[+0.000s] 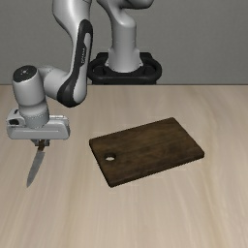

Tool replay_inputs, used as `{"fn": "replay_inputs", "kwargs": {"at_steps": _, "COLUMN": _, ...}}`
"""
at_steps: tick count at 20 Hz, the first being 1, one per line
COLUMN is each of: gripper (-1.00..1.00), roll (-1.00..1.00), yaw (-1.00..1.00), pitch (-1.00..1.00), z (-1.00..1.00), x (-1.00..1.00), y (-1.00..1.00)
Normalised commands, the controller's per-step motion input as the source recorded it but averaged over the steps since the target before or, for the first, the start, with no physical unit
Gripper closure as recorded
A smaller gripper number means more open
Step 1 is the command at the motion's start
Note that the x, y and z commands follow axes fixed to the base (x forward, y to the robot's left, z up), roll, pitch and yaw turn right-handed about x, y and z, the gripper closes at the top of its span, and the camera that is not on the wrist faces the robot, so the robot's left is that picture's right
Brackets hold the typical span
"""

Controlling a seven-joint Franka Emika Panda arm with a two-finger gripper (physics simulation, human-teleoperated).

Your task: Pick up the knife and place it on the cutting board

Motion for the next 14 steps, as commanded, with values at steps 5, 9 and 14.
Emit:
{"fn": "replay_inputs", "kwargs": {"at_steps": 5, "gripper": 1.00, "roll": 0.00, "yaw": 0.00, "pitch": 0.00, "z": 1.00, "x": 0.00, "y": 0.00}}
{"fn": "replay_inputs", "kwargs": {"at_steps": 9, "gripper": 1.00, "roll": 0.00, "yaw": 0.00, "pitch": 0.00, "z": 1.00, "x": 0.00, "y": 0.00}}
{"fn": "replay_inputs", "kwargs": {"at_steps": 14, "gripper": 1.00, "roll": 0.00, "yaw": 0.00, "pitch": 0.00, "z": 0.20, "x": 0.00, "y": 0.80}}
